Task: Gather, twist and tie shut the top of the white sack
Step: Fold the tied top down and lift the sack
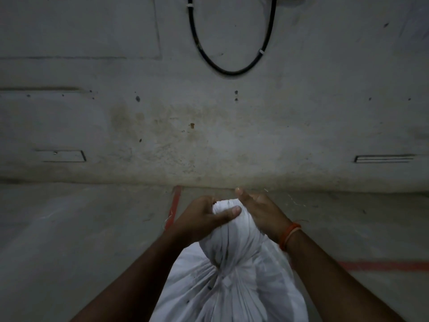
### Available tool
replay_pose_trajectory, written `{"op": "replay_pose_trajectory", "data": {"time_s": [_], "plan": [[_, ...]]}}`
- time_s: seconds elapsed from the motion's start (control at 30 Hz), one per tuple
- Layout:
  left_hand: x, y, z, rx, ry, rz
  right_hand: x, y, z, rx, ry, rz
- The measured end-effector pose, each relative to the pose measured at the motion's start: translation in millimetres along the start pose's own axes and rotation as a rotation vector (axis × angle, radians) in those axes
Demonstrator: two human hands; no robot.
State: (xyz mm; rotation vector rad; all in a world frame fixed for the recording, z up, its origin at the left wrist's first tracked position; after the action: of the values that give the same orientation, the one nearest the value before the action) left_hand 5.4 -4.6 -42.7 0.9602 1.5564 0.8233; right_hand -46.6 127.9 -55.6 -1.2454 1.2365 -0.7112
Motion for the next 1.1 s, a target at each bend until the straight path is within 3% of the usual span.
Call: {"op": "replay_pose_trajectory", "data": {"time_s": [0.1,0.27,0.47,0.73,0.87,0.93,1.03,1.1], "plan": [[-2.5,-4.8,-3.3,-0.112,0.051,0.074,-5.0,6.5,-1.3,0.057,0.086,-0.048],[-14.2,-26.2,0.2,-0.353,0.265,0.269,-7.1,44.4,17.1,0.138,0.244,-0.252],[-2.8,-34.2,0.9,-0.506,0.23,0.393,2.0,53.4,23.3,0.111,0.232,-0.439],[15.6,-49.3,6.7,-0.697,0.102,0.429,11.8,78.9,21.0,0.383,0.316,-0.911],[14.4,-69.8,9.1,-0.796,0.011,0.324,-10.2,77.7,23.7,0.265,0.464,-0.687],[13.2,-77.4,9.3,-0.815,-0.015,0.277,-20.1,71.8,24.1,0.179,0.484,-0.451],[11.3,-86.1,7.7,-0.833,-0.034,0.257,-26.8,49.7,28.0,-0.03,0.375,-0.07],[10.8,-90.5,6.3,-0.844,-0.038,0.253,-20.1,37.4,29.0,-0.139,0.176,0.043]]}}
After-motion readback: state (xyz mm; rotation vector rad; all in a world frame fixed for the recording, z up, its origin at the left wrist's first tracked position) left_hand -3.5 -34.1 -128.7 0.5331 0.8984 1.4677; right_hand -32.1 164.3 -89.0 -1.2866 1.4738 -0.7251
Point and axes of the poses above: each hand's wrist, its own z-axis away from the middle knuckle, its own x-axis out of the palm, y = z × x, the point moved 8 cm from there along -z, towards the middle knuckle, and after that the axes turned 8 degrees about y, right-handed, at the moved point
